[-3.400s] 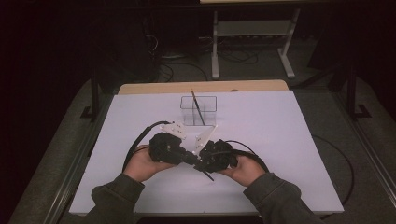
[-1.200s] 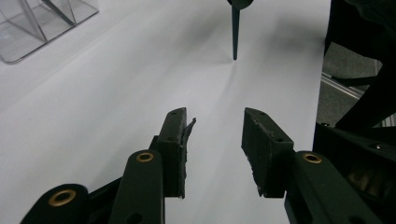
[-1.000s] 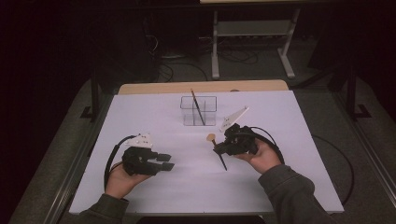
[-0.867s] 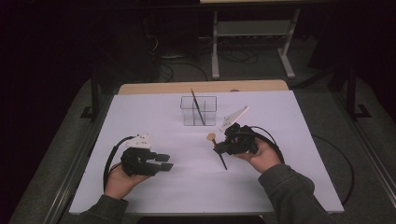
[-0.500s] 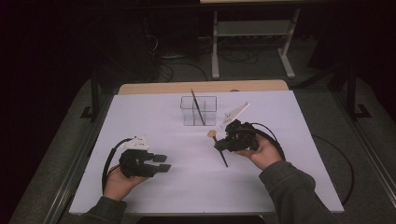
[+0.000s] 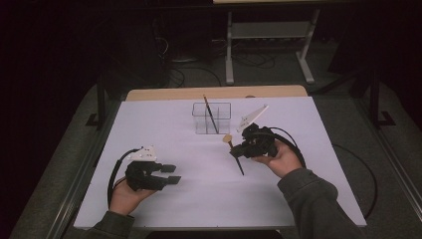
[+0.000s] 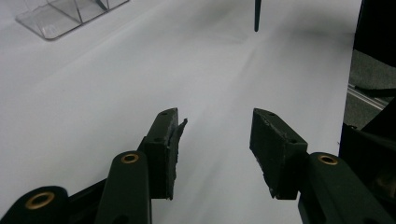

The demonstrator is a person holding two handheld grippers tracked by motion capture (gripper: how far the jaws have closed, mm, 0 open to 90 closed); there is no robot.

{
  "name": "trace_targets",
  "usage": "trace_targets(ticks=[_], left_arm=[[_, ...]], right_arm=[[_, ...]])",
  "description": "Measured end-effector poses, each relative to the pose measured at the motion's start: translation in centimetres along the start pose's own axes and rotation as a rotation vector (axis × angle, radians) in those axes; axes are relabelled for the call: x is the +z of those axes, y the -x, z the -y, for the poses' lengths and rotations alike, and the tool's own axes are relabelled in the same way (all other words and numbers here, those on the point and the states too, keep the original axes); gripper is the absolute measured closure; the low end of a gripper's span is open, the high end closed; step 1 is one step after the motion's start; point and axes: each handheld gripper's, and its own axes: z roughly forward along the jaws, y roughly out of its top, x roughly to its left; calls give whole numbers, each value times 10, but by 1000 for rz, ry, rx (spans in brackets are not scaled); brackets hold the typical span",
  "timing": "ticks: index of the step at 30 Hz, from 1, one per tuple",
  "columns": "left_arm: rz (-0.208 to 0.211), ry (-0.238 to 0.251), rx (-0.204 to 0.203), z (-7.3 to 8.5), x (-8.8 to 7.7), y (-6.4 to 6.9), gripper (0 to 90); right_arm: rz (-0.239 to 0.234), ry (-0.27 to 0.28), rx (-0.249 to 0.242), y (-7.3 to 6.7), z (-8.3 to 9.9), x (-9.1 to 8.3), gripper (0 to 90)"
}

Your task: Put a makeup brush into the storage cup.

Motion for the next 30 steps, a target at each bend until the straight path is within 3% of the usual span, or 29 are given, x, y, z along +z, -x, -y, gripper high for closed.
trace_targets(ticks=[30], left_arm=[[-12,30,-14,2,-7,-2,460]], right_arm=[[30,0,36,24,-15,-10,827]])
